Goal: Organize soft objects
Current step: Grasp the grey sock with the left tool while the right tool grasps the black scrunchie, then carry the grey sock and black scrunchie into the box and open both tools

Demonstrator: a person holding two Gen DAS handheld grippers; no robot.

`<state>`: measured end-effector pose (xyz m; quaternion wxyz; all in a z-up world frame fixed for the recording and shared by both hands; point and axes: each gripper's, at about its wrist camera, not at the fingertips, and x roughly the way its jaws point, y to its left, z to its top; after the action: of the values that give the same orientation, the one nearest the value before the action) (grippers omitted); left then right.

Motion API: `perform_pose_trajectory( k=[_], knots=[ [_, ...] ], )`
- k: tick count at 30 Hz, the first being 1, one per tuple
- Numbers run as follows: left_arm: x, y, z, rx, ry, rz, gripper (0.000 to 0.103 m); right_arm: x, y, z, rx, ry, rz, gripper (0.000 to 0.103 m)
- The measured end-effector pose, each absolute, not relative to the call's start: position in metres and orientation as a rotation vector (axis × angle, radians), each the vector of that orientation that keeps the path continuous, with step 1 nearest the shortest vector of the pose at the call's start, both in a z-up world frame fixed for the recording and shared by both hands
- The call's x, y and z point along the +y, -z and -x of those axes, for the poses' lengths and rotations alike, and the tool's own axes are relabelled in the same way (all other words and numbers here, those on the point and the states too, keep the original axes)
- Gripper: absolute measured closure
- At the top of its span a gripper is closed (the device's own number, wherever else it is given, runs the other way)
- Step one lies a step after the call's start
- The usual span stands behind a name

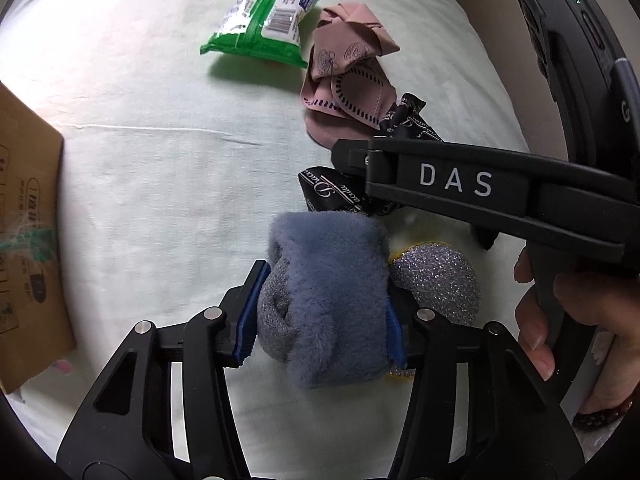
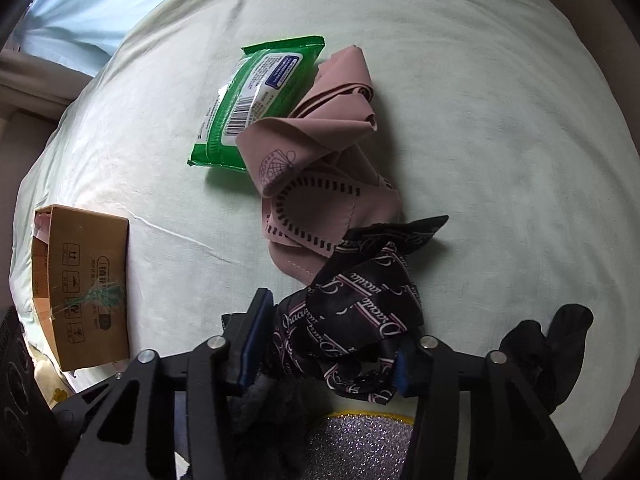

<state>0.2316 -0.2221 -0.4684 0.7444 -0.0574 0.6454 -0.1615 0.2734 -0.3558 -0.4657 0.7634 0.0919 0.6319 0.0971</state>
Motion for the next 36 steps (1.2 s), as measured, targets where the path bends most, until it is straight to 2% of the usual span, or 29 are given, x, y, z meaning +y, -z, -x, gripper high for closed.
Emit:
perform_pose_trajectory(
  k=[12, 26, 36],
  knots=[
    [-0.221, 0.402, -0.221, 1.296, 0.363, 0.094, 0.056, -0.368, 0.409, -0.253, 1.243, -0.167, -0.248, 0.062],
    [-0.196, 0.266, -0.176, 1.061, 0.389, 0.062, 0.056, -0.356, 0.265, -0.183, 0.994, -0.159, -0.21, 0.062],
    [-0.127, 0.2, -0.147, 0.96, 0.345, 0.104, 0.056, -0.31, 0.179, -0.128, 0.872, -0.165, -0.19, 0.062]
  ],
)
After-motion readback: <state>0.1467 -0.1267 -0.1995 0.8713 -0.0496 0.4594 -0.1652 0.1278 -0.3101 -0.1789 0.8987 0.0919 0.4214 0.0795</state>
